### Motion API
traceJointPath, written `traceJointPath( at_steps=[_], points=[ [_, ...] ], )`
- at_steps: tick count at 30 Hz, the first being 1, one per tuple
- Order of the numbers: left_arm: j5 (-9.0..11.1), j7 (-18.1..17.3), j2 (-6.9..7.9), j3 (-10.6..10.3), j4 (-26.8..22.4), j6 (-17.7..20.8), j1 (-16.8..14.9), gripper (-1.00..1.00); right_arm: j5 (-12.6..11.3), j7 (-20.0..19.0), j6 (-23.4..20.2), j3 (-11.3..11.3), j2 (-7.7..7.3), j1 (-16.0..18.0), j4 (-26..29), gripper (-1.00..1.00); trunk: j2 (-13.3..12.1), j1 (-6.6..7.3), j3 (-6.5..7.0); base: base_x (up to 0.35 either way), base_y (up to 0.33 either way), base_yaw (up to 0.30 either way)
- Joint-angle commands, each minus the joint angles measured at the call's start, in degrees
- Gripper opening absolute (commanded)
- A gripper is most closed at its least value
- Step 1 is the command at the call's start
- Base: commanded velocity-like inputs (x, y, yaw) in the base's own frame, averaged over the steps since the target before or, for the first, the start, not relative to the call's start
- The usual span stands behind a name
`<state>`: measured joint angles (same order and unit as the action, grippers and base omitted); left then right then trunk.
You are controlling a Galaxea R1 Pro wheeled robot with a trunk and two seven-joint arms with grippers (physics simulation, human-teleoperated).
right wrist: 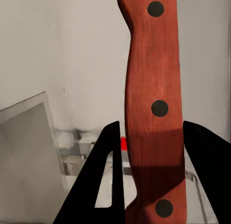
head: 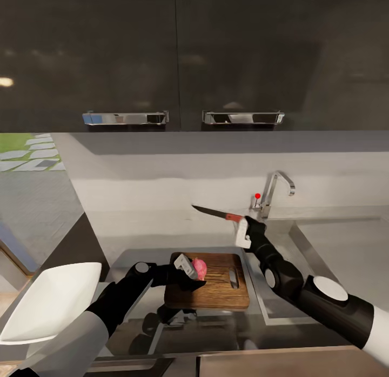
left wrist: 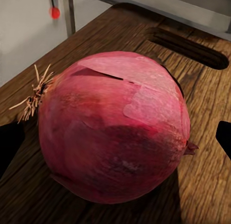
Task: In the kitchen, take the Vidalia onion out of the sink, dice it on the chopping board with the paring knife, put the diced onion into the bowl on the countertop, then place both the paring knife and the chopping board into the sink.
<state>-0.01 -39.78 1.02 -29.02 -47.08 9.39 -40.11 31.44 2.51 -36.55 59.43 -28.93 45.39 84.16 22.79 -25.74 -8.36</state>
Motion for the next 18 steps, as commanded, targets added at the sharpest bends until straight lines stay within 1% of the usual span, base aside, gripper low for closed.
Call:
traceJointPath(
  at_steps=[1,3,6,9,10,13,18],
  points=[
    [0.0,-0.1,0.04,-0.1,-0.1,0.4,-0.1,1.0,0.1,0.6,-0.4,0.5,-0.31,0.1,0.0,-1.0,0.1,-0.04,-0.13,0.0,0.0,0.0],
    [0.0,-0.1,0.04,-0.1,-0.1,0.4,-0.1,1.0,0.1,1.2,-0.4,1.0,-1.06,0.1,0.0,-1.0,0.1,-0.04,-0.13,0.0,0.0,0.0],
    [0.0,-0.1,0.04,-0.1,-0.1,0.4,-0.1,1.0,0.1,1.5,-0.3,1.2,-1.79,0.1,0.0,-1.0,0.1,-0.04,-0.13,0.0,0.0,0.0],
    [0.0,-0.1,0.04,-0.1,-0.1,0.4,-0.1,1.0,0.1,1.8,0.8,1.5,-2.7,0.1,0.0,-1.0,0.1,-0.04,-0.13,0.0,0.0,0.0],
    [0.0,-0.1,0.04,-0.1,-0.1,0.4,-0.1,1.0,0.1,2.3,3.6,1.9,-3.87,0.1,0.0,-1.0,0.1,-0.04,-0.13,0.0,0.0,0.0],
    [0.0,-0.1,0.04,-0.1,-0.1,0.4,-0.1,1.0,0.1,3.1,4.8,2.8,-4.66,0.1,0.0,-1.0,0.1,-0.04,-0.13,0.0,0.0,0.0],
    [0.0,-0.1,0.04,-0.1,-0.1,0.4,-0.1,1.0,0.0,5.8,5.5,5.0,-5.89,0.1,0.0,-1.0,0.1,-0.04,-0.13,0.0,0.0,0.0]
  ],
)
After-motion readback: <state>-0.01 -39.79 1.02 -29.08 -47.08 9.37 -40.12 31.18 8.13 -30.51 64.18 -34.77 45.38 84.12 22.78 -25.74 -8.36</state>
